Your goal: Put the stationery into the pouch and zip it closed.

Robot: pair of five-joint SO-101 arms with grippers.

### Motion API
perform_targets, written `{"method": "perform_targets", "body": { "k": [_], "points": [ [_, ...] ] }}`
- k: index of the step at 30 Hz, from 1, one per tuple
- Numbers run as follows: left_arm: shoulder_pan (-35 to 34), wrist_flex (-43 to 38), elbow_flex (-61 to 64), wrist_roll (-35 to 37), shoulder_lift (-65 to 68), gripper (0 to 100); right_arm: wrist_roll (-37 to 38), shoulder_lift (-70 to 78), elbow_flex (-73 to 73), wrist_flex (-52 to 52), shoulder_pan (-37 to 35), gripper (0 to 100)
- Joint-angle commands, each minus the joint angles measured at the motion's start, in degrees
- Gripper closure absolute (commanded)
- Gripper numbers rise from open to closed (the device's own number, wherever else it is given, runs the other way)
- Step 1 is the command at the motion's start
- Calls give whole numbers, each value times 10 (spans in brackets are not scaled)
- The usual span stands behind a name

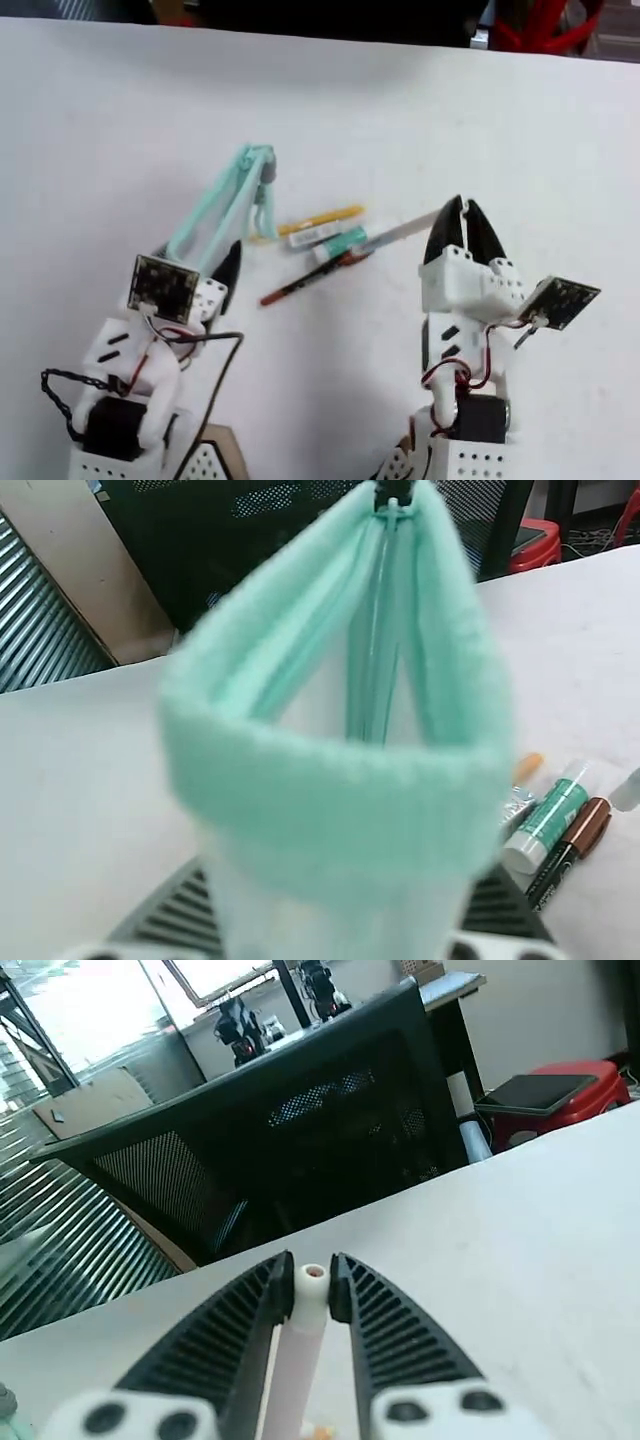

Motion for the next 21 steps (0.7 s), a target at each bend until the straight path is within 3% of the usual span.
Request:
{"method": "perform_targets", "body": {
  "k": [1,16,21],
  "points": [
    [-17,-20,-3,8,0,805,-1,-2,-15,0,-7,981],
    [-14,-25,5,8,0,804,-1,-2,-185,58,-30,981],
    [-14,-34,8,8,0,801,48,3,-236,31,-46,981]
  ]
}}
